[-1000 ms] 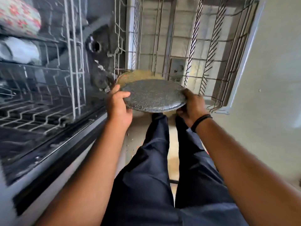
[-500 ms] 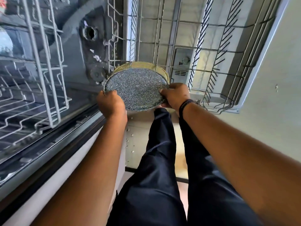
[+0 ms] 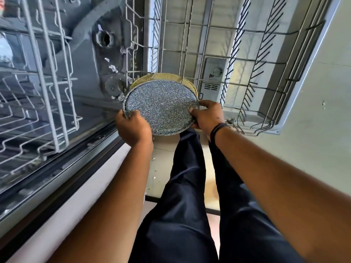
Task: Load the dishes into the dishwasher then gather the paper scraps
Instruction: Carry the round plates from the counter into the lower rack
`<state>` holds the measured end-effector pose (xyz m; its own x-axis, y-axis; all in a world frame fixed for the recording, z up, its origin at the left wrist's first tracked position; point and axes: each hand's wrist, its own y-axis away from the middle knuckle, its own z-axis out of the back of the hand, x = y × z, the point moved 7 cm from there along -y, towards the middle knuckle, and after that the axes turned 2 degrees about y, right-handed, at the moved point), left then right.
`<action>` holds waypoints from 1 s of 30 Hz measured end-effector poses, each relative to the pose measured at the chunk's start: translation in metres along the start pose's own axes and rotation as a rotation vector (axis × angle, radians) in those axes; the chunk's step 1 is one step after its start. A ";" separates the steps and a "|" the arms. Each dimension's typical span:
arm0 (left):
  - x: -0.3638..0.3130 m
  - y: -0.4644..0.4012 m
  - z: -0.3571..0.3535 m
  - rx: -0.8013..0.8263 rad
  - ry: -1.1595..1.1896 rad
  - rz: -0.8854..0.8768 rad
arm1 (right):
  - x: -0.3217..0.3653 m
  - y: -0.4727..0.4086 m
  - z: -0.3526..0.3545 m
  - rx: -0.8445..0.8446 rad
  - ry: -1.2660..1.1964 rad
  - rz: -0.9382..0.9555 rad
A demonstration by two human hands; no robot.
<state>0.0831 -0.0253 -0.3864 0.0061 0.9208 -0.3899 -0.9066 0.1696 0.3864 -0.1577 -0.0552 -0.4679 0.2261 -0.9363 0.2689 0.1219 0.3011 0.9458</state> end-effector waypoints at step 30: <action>-0.007 -0.046 -0.041 0.133 -0.040 -0.056 | 0.024 -0.019 -0.015 -0.043 -0.091 -0.054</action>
<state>0.1078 -0.0541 -0.4355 0.0741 0.9214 -0.3816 -0.8403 0.2637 0.4736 -0.1396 -0.0806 -0.4820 0.1296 -0.9633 0.2351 0.1730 0.2554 0.9512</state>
